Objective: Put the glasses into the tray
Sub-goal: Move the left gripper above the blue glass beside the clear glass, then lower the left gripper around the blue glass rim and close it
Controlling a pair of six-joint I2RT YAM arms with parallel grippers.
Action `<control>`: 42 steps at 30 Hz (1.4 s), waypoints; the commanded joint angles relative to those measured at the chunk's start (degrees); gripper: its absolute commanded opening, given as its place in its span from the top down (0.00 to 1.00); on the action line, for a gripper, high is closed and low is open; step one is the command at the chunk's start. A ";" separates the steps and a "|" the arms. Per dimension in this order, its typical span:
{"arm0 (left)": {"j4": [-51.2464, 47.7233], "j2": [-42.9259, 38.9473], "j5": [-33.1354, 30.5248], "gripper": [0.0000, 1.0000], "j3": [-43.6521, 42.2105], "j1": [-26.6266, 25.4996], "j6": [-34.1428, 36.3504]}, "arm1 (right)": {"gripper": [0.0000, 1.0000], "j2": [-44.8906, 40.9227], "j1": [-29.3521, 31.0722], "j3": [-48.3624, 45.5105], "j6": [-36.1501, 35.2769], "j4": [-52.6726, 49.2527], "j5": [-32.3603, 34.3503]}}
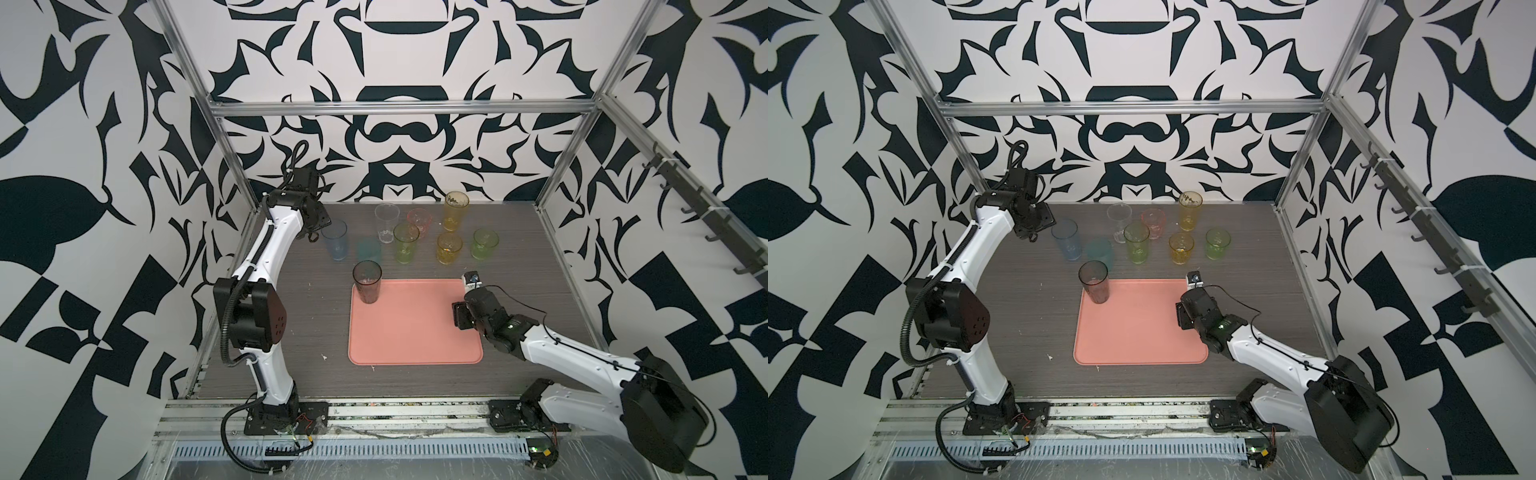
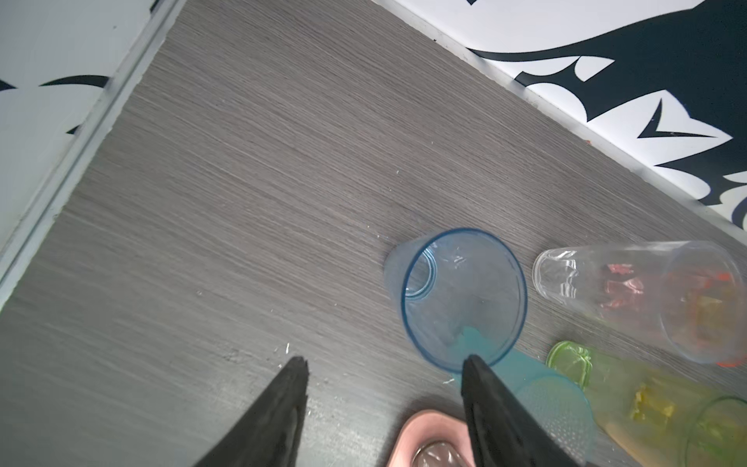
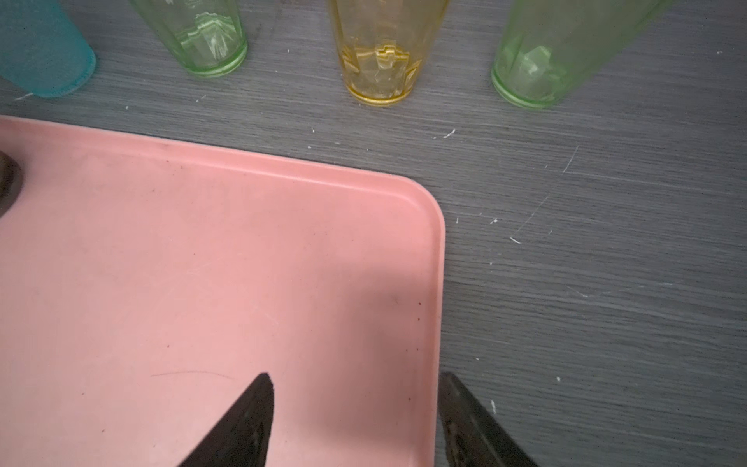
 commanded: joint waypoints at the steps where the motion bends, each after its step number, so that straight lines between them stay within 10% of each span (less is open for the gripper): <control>1: -1.80 2.35 1.58 0.35 3.02 0.47 -0.73 | 0.33 -0.39 -0.05 1.42 0.09 0.67 0.95; 42: -4.05 12.94 5.20 0.51 5.21 0.82 -0.82 | 0.33 -0.07 -0.07 1.52 0.14 0.58 1.01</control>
